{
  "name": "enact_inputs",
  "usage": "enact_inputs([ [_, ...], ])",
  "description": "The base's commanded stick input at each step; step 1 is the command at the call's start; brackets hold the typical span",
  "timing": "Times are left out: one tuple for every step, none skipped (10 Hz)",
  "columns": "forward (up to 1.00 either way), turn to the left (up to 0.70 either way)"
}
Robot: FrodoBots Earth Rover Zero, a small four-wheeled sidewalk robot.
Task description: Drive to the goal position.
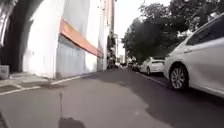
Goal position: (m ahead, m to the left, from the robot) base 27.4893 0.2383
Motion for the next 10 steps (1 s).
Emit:
enact_inputs([
  [0.70, 0.00],
  [0.70, 0.00],
  [0.70, 0.00],
  [0.70, 0.00],
  [0.70, 0.00],
  [0.70, 0.00],
  [0.70, 0.00],
  [0.70, 0.00],
  [0.70, 0.00],
  [0.70, 0.00],
])
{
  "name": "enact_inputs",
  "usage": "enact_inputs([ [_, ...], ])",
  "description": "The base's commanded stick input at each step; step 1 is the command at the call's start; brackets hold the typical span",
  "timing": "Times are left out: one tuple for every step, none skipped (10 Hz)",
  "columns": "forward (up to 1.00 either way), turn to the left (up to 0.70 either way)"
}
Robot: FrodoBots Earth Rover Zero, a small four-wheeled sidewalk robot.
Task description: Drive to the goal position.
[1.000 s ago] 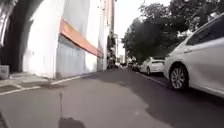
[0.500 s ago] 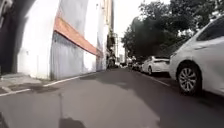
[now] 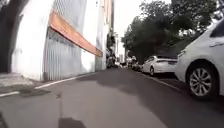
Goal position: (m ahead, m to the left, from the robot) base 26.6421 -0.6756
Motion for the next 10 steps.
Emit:
enact_inputs([
  [0.70, 0.00],
  [0.70, 0.00],
  [0.70, 0.00],
  [0.70, 0.00],
  [0.70, 0.00],
  [0.70, 0.00],
  [0.70, 0.00],
  [0.70, 0.00],
  [0.70, 0.00],
  [0.70, 0.00],
])
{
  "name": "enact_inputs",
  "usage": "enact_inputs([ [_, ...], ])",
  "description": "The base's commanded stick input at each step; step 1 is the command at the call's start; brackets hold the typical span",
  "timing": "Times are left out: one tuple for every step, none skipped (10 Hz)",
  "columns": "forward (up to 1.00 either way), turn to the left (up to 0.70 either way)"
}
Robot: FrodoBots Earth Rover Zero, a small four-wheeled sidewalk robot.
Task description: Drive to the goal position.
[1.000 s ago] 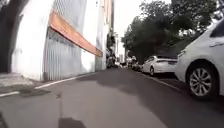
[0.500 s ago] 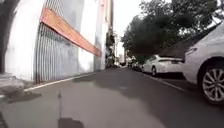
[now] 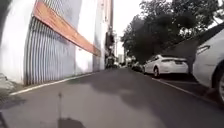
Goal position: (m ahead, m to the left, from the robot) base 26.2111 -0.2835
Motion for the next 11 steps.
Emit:
enact_inputs([
  [0.70, 0.00],
  [0.70, 0.00],
  [0.70, 0.00],
  [0.70, 0.00],
  [0.70, 0.00],
  [0.70, 0.00],
  [0.70, 0.00],
  [0.70, 0.00],
  [0.70, 0.00],
  [0.70, 0.00],
  [0.70, 0.00],
])
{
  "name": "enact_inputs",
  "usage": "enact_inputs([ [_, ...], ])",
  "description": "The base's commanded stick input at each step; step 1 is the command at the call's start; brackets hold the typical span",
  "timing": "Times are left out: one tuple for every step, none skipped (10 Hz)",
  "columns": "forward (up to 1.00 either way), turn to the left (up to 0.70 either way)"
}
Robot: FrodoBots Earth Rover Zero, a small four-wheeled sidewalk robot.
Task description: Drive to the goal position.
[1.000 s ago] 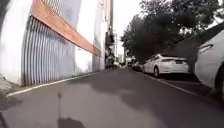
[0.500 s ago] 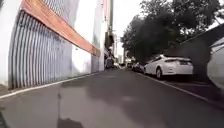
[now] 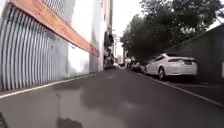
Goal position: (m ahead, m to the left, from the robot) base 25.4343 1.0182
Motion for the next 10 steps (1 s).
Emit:
enact_inputs([
  [0.70, 0.00],
  [0.70, 0.00],
  [0.70, 0.00],
  [0.70, 0.00],
  [0.70, 0.00],
  [0.70, 0.00],
  [0.70, 0.00],
  [0.70, 0.00],
  [0.70, 0.00],
  [0.70, -0.12],
])
